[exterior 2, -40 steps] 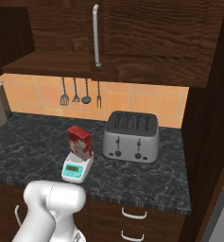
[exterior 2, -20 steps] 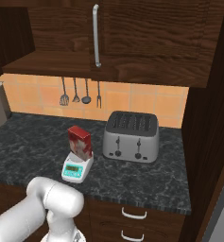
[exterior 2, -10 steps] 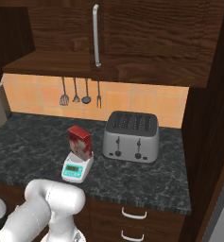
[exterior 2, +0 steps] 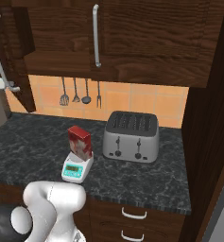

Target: Pick the cereal and place it on the digital scale for weighing, and close the cabinet.

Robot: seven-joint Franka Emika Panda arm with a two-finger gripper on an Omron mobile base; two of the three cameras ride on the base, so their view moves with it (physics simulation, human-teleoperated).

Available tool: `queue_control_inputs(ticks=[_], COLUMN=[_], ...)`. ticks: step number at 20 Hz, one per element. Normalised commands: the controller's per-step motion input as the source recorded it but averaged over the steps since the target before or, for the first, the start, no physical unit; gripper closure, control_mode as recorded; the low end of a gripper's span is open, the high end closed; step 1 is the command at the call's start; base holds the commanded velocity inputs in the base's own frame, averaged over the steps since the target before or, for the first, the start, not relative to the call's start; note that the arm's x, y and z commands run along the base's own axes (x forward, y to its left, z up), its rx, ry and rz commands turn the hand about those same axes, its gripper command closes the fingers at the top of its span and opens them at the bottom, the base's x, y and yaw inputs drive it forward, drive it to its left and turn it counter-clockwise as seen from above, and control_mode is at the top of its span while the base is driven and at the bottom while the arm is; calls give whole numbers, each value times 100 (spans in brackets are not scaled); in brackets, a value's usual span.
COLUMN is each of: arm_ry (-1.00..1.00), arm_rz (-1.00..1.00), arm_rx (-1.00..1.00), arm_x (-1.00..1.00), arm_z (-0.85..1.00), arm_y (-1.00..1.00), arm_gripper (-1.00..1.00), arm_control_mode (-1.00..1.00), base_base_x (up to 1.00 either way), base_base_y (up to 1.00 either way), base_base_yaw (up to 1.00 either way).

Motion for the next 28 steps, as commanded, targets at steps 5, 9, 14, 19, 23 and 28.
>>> queue_control_inputs(ticks=[5,9,14,19,23,28], arm_ry=[-34,-23,-6,-1,-4,-7], arm_rz=[28,28,26,15,13,8], arm_rx=[35,36,33,12,0,0], arm_x=[58,94,100,85,79,100], arm_z=[18,6,0,-17,-36,-37], arm_y=[-100,-99,-82,-56,-24,-14], arm_gripper=[-100,-100,-100,-100,-100,-100], arm_control_mode=[-100,-100,-100,-100,-100,-100], base_base_x=[0,0,0,0,0,0], base_base_y=[0,0,0,0,0,0], base_base_yaw=[0,0,0,0,0,0])
